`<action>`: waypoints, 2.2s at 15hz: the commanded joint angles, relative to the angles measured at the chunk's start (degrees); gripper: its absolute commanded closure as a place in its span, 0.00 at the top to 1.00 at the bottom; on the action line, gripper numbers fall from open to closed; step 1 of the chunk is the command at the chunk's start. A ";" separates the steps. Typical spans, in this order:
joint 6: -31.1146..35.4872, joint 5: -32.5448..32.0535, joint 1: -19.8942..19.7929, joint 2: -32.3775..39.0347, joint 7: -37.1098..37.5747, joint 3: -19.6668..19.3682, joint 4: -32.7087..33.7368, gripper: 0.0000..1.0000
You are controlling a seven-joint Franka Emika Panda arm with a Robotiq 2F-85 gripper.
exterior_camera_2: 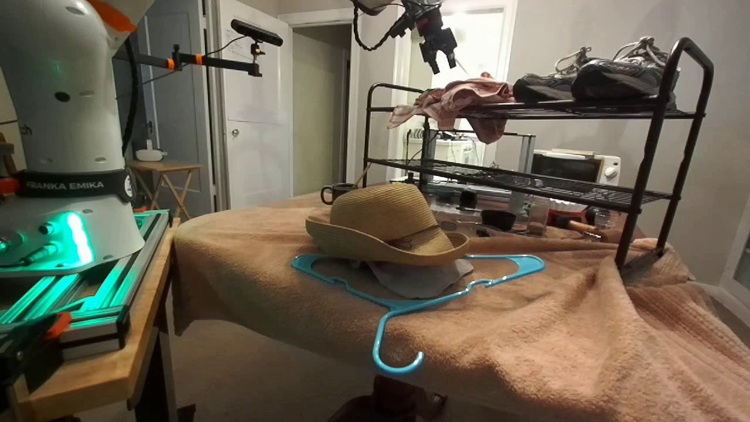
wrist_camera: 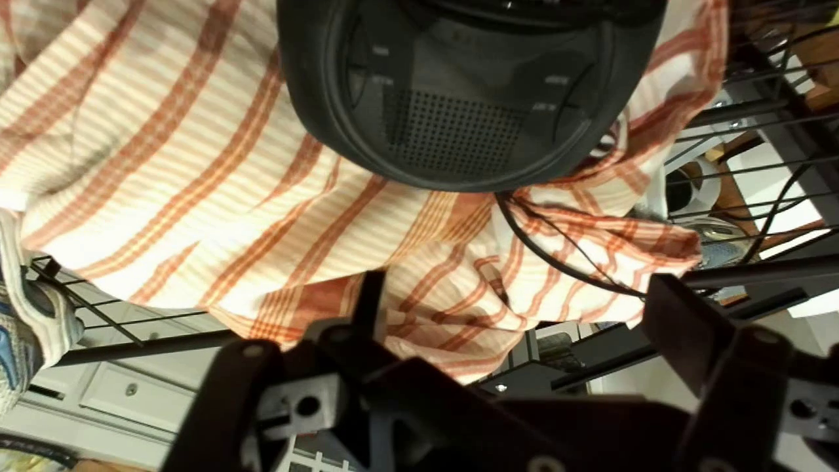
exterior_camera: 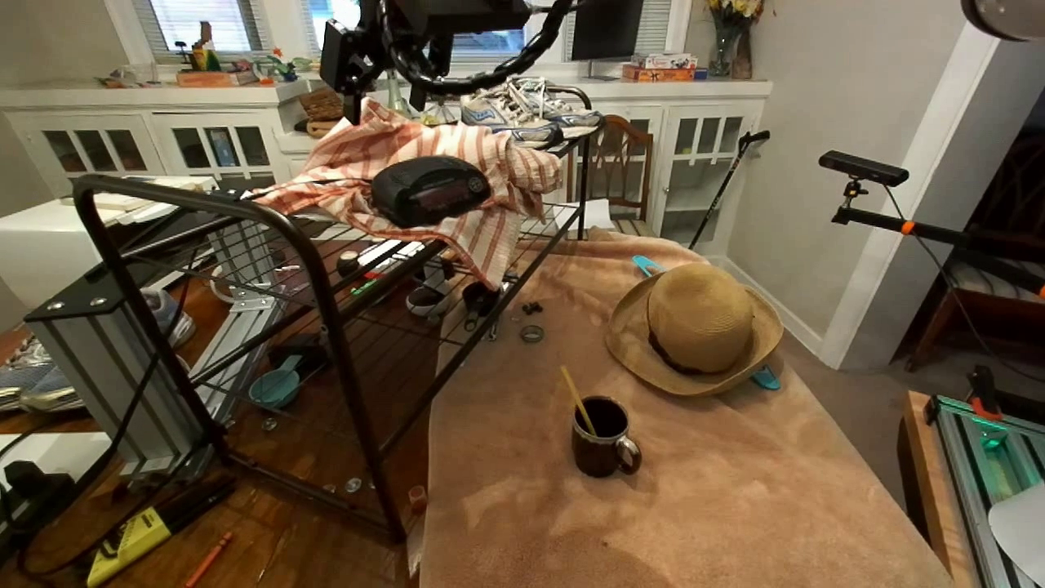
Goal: Push the alarm clock slightly to the left
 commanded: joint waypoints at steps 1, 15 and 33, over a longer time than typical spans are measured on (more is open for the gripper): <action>-2.88 -0.15 0.05 6.42 -1.49 -0.93 8.72 1.00; -16.80 -1.69 1.27 12.87 7.26 -6.41 16.79 0.00; -29.16 6.14 1.98 14.01 7.55 -0.35 21.23 0.00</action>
